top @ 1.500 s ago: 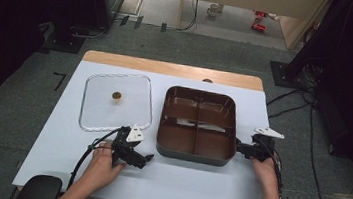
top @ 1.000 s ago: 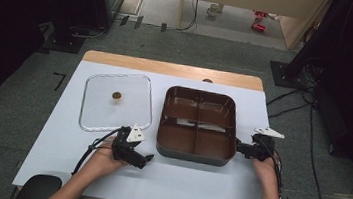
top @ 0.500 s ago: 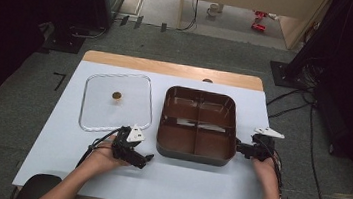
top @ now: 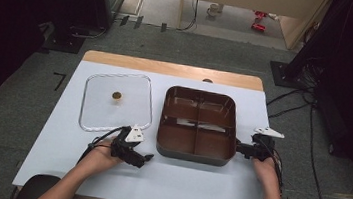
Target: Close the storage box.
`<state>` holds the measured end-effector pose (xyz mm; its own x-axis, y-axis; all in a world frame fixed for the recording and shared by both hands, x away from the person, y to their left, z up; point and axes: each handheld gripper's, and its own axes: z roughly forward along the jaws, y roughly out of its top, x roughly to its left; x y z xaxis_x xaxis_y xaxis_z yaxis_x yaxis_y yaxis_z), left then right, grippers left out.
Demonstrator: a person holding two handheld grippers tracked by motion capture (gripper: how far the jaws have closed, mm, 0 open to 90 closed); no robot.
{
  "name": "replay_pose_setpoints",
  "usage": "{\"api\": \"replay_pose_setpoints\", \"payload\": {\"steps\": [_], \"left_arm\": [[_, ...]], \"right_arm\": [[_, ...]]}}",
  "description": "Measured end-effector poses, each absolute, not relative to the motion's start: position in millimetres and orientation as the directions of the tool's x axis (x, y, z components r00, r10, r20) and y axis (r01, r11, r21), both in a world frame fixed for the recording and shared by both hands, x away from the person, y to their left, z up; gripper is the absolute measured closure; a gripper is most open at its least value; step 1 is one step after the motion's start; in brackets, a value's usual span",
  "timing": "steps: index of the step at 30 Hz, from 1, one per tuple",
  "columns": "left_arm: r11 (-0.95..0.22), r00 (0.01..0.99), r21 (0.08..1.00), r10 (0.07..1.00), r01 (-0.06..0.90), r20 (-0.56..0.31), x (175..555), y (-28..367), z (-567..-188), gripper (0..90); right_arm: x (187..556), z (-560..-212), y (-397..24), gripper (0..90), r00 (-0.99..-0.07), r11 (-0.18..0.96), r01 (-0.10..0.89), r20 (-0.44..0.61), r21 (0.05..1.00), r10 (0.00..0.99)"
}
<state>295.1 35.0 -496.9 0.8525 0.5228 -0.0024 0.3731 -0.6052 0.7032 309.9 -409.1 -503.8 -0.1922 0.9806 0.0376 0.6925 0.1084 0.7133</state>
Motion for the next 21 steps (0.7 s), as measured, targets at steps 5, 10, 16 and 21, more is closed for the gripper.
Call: {"api": "replay_pose_setpoints", "payload": {"steps": [5,10,16,21], "left_arm": [[-0.603,0.848,0.700,0.530,0.383,-0.007,296,35,-496,14.5],[-0.612,0.850,0.687,0.527,0.391,-0.014,298,35,-494,15.6],[-0.616,0.851,0.675,0.525,0.405,-0.031,298,35,-492,15.6],[-0.638,0.860,0.630,0.501,0.443,-0.098,306,36,-484,15.6]], "right_arm": [[310,-504,-409,7.0,-0.196,0.111,0.695,0.039,0.711,0.980],[310,-504,-409,6.9,-0.197,0.112,0.694,0.038,0.711,0.980],[310,-504,-409,6.1,-0.199,0.113,0.696,0.040,0.709,0.979],[310,-504,-409,5.6,-0.202,0.115,0.696,0.039,0.709,0.979]]}}
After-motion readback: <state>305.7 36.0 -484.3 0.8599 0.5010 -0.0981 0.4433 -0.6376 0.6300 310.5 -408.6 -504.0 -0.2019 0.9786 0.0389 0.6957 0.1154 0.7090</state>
